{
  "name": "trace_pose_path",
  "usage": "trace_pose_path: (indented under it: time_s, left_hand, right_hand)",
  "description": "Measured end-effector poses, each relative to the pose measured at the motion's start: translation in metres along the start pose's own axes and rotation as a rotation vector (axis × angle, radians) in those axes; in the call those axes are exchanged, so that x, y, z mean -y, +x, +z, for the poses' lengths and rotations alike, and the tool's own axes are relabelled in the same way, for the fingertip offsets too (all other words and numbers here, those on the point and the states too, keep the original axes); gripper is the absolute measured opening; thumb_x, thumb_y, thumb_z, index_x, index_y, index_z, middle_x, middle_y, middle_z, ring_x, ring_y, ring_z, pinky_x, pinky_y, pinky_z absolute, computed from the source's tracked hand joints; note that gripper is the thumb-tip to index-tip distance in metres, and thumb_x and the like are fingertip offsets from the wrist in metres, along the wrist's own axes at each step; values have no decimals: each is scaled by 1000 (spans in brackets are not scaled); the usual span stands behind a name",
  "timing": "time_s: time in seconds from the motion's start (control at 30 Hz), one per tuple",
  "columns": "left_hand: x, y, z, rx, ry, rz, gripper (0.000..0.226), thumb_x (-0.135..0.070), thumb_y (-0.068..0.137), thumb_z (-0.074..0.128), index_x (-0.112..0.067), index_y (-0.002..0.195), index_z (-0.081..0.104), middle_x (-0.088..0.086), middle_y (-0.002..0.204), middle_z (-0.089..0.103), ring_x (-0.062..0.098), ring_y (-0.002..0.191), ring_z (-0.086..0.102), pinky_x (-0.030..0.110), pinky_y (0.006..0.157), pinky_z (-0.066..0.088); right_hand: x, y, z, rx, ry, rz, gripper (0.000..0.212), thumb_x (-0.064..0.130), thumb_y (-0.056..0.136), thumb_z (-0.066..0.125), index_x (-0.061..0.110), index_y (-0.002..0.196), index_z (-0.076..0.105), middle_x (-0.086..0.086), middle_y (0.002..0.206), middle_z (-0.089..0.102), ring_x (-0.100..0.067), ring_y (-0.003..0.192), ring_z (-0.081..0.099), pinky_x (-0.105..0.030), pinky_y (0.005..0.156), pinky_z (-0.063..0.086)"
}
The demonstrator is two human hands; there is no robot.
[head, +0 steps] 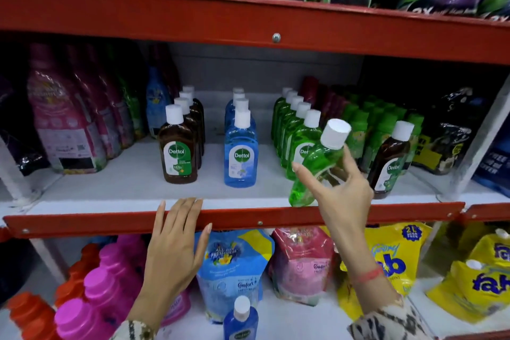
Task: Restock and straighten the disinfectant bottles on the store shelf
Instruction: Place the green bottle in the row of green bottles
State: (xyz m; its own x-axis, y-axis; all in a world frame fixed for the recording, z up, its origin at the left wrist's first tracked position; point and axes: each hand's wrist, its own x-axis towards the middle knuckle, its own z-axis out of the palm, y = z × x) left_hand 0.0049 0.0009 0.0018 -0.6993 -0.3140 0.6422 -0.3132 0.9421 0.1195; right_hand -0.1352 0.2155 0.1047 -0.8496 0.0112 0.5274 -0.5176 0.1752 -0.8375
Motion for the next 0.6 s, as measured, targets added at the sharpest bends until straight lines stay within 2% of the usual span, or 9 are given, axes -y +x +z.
trace_pose_path:
  time_s: [0.07, 0.13, 0.17, 0.23, 0.3, 0.37, 0.47, 0.6]
  left_hand:
    - [0, 0, -1, 6, -3, -2, 54, -42, 95, 33, -6, 129, 55, 11, 128, 62, 27, 122, 56, 50, 116, 26]
    - [0, 0, -1, 8, -6, 1, 54, -42, 95, 33, -6, 129, 55, 10, 127, 63, 26, 122, 56, 50, 116, 25]
    - [1, 0, -1, 10, -7, 2, 54, -42, 95, 34, -6, 129, 56, 10, 127, 63, 26, 122, 56, 50, 116, 25]
    - [1, 1, -1, 12, -3, 4, 54, -42, 94, 34, -6, 128, 56, 10, 127, 63, 26, 121, 57, 49, 116, 25]
    - [1, 1, -1, 12, 3, 5, 55, -42, 94, 34, -6, 128, 56, 11, 127, 64, 27, 121, 57, 49, 116, 25]
    - [0, 1, -1, 4, 3, 7, 54, -41, 94, 34, -5, 128, 57, 11, 126, 64, 27, 121, 57, 50, 115, 26]
    - [0, 0, 0, 0, 0, 6, 55, -41, 94, 34, -5, 128, 57, 11, 126, 64, 27, 121, 57, 50, 115, 26]
    - [1, 0, 0, 0, -6, 6, 55, -42, 94, 33, -6, 128, 56, 10, 126, 64, 26, 122, 57, 49, 115, 25]
  right_hand:
    - [-8, 15, 11, 0, -82, 11, 96, 61, 59, 80, 24, 142, 48, 1, 103, 75, -13, 97, 68, -23, 87, 51]
    - [-18, 25, 21, -5, -171, 24, 96, 61, 61, 79, 19, 142, 48, -6, 108, 74, -24, 103, 66, -29, 85, 48]
    - [-23, 29, 24, -2, -201, 37, 93, 60, 62, 79, 17, 139, 50, -7, 104, 74, -27, 102, 66, -31, 82, 48]
    - [-33, 36, 29, 16, -225, 60, 78, 61, 63, 78, 17, 126, 59, -4, 88, 71, -28, 92, 68, -30, 72, 46]
    - [-41, 42, 31, 37, -235, 79, 65, 62, 65, 75, 17, 108, 61, -3, 85, 70, -29, 86, 68, -28, 68, 42]
    - [-45, 45, 34, 56, -246, 65, 69, 63, 66, 74, 16, 115, 59, -8, 94, 71, -30, 91, 67, -30, 70, 44]
    - [-45, 46, 37, 69, -287, 8, 88, 62, 70, 72, 16, 140, 46, -14, 115, 66, -32, 107, 61, -37, 84, 50]
    - [-50, 42, 35, 57, -259, 6, 87, 59, 69, 74, 15, 139, 48, -13, 117, 65, -31, 112, 59, -38, 90, 49]
